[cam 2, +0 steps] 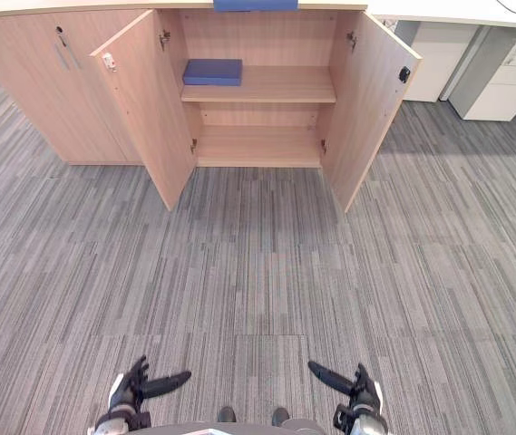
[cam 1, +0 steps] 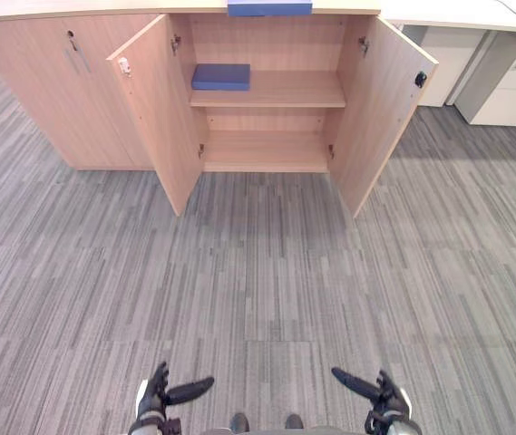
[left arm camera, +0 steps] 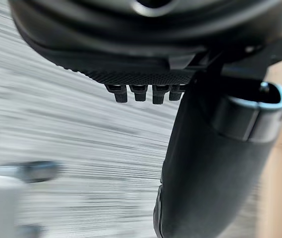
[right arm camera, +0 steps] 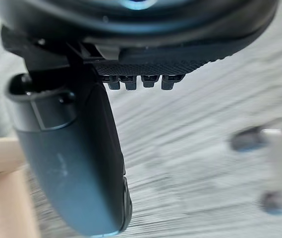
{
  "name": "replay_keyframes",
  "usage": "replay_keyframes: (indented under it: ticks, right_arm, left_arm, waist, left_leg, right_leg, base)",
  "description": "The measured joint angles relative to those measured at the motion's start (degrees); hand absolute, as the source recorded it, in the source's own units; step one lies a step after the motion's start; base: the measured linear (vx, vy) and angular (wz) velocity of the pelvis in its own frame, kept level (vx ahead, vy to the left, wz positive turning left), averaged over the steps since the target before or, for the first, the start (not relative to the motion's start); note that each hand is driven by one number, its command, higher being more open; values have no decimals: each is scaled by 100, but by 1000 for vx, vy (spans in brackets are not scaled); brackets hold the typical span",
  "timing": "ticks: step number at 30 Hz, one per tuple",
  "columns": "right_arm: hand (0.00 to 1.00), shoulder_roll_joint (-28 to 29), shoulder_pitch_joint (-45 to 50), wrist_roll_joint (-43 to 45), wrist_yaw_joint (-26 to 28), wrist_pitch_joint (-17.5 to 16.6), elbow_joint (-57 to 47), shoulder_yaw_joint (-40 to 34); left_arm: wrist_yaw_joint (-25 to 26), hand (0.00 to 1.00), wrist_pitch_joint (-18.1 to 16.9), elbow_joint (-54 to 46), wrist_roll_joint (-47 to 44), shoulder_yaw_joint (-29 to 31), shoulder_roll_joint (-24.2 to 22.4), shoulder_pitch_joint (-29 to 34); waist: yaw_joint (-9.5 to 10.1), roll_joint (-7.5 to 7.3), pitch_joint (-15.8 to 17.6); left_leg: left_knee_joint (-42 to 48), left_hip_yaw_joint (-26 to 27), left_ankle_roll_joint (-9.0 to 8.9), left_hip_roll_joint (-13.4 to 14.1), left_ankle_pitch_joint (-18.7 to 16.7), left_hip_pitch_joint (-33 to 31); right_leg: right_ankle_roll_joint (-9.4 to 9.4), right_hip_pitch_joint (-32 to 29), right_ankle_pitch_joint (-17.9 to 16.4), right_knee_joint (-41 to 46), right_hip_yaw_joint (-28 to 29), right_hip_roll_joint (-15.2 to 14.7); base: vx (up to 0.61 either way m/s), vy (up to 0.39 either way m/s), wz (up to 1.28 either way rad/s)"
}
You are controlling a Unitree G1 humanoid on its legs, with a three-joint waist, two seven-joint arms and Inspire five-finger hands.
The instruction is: Walk over to the cabinet, pick up the folder, carry it to the office cabinet, place the folder inside the office cabinet, then close the office cabinet door
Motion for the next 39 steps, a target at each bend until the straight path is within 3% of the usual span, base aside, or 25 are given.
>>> replay_keyframes:
  ticks: [3, 10, 17, 21, 23, 24, 26, 27, 30, 31, 32, 33, 34, 35, 36, 37, 38, 39]
  right_arm:
    - [100, -20, -90, -321, 24, -88, -257, -23]
    - [100, -21, -223, -748, 129, -85, -413, 1]
    - [100, -174, -328, -827, 100, -80, -651, 50]
    - [100, -269, -409, -824, 20, -79, -706, 44]
    - [100, -256, -353, -817, 3, -77, -753, 91]
    - [100, -249, -330, -816, 0, -73, -768, 103]
    - [100, -256, -289, -801, -38, -43, -844, 180]
    - [100, -263, -308, -800, -41, -44, -866, 208]
    - [100, -284, -397, -800, -62, -41, -869, 264]
    - [100, -302, -365, -800, -81, -41, -891, 344]
    - [100, -354, -315, -801, -108, -41, -894, 391]
    - [100, -409, -409, -801, -114, -18, -868, 387]
    - [100, -375, -497, -801, -136, -15, -945, 361]
    - [100, -378, -520, -802, -141, -16, -965, 358]
    - [100, -373, -473, -805, -144, -16, -981, 398]
    - [100, -343, -436, -804, -146, -16, -1003, 457]
    - [100, -297, -384, -804, -145, -16, -1091, 557]
    - [100, -266, -331, -799, -143, -17, -1246, 586]
  left_arm:
    - [-7, 100, -156, -439, -7, 17, -6, 6]
    - [-10, 100, -168, -628, -73, 30, -122, 140]
    - [-7, 100, -167, -1028, -227, 27, -279, 274]
    - [-2, 100, -171, -1088, -282, 23, -425, 262]
    - [5, 100, -169, -1107, -284, 17, -403, 256]
    - [6, 100, -166, -1112, -284, 7, -376, 254]
    - [75, 100, -160, -1117, -291, 7, -357, 283]
    - [116, 100, -158, -1117, -292, 8, -357, 262]
    - [200, 100, -151, -1097, -447, 6, -346, 5]
    - [224, 100, -162, -1051, -500, -16, -292, -81]
    - [227, 100, -167, -951, -503, -65, -281, -155]
    - [229, 100, -158, -897, -504, -81, -335, -210]
    - [200, 100, -160, -887, -498, -148, -315, -272]
    - [198, 100, -163, -892, -497, -174, -343, -277]
    - [192, 100, -164, -888, -507, -173, -479, -247]
    - [186, 100, -166, -899, -511, -172, -513, -212]
    - [164, 100, -177, -983, -515, -166, -539, -124]
    - [122, 100, -196, -1045, -515, -165, -546, -73]
  waist:
    - [-20, 40, 30]
    - [11, 107, 236]
    - [27, 254, 346]
    - [19, 408, 459]
    - [-13, 405, 570]
    - [-53, 382, 611]
    - [-112, 375, 683]
    - [-120, 389, 732]
    - [-153, 524, 931]
    - [-181, 482, 940]
    - [-265, 483, 937]
    - [-251, 638, 964]
    - [-305, 610, 976]
    - [-304, 608, 982]
    - [-295, 590, 1010]
    - [-267, 570, 1023]
    - [-228, 526, 1050]
    - [-139, 550, 1044]
  left_leg:
    - [-63, 34, -66, -3, -42, 82]
    - [-21, 335, -210, -17, -148, 119]
    - [606, 573, -94, 71, -585, -281]
    - [998, 616, 64, 102, -956, -395]
    - [1011, 482, 124, 31, -1122, -229]
    - [1005, 421, 154, -2, -1160, -166]
    - [925, 321, 198, -26, -1310, 43]
    - [921, 298, 222, 1, -1290, 95]
    - [818, 80, 52, 376, -1416, 375]
    - [697, -53, -137, 460, -1474, 533]
    - [683, -209, -375, 556, -1609, 721]
    - [760, -242, -450, 731, -1614, 722]
    - [1091, -291, -753, 756, -1423, 613]
    - [1355, -288, -816, 772, -1315, 568]
    - [3004, -271, -869, 896, -833, 181]
    - [3743, -272, -872, 994, -548, -52]
    - [4802, -201, -895, 1203, -391, -416]
    - [5662, -29, -839, 1434, -451, -758]
  right_leg:
    - [56, 99, 55, -132, 2, -8]
    - [58, 76, 67, -167, 255, -34]
    - [71, -163, 57, -97, 478, -2]
    - [277, -802, -555, 1350, 416, 25]
    - [310, -1563, -790, 3157, -42, -112]
    - [279, -1707, -878, 3527, -160, -180]
    - [131, -2163, -1237, 3682, -526, -342]
    - [128, -2262, -1242, 3582, -632, -344]
    - [127, -2752, -783, 2237, -1001, -132]
    - [60, -2772, 81, 1399, -980, -62]
    - [-242, -2634, 929, 1284, -1061, -68]
    - [-283, -2642, 860, 1478, -1175, 32]
    - [-349, -2637, 460, 1748, -1243, -33]
    - [-373, -2579, 307, 1862, -1255, -46]
    - [-401, -1965, -94, 1834, -1327, -65]
    - [-442, -1689, -183, 1743, -1337, -48]
    - [-452, -1300, -295, 1585, -1329, 32]
    - [-479, -973, -330, 1392, -1293, 125]
  base:
    - [75, 30, -6]
    - [40, 15, -18]
    - [15, 0, -23]
    - [3, 10, -7]
    - [26, 21, 17]
    - [126, 7, 38]
    - [230, -7, 24]
    - [296, -43, 20]
    - [406, -99, 41]
    - [682, -197, 75]
    - [605, -178, 59]
    - [590, -190, 50]
    - [433, -164, 19]
    - [789, -301, 47]
    - [695, -276, 33]
    - [580, -219, 32]
    - [423, -140, 0]
    - [492, -145, -17]
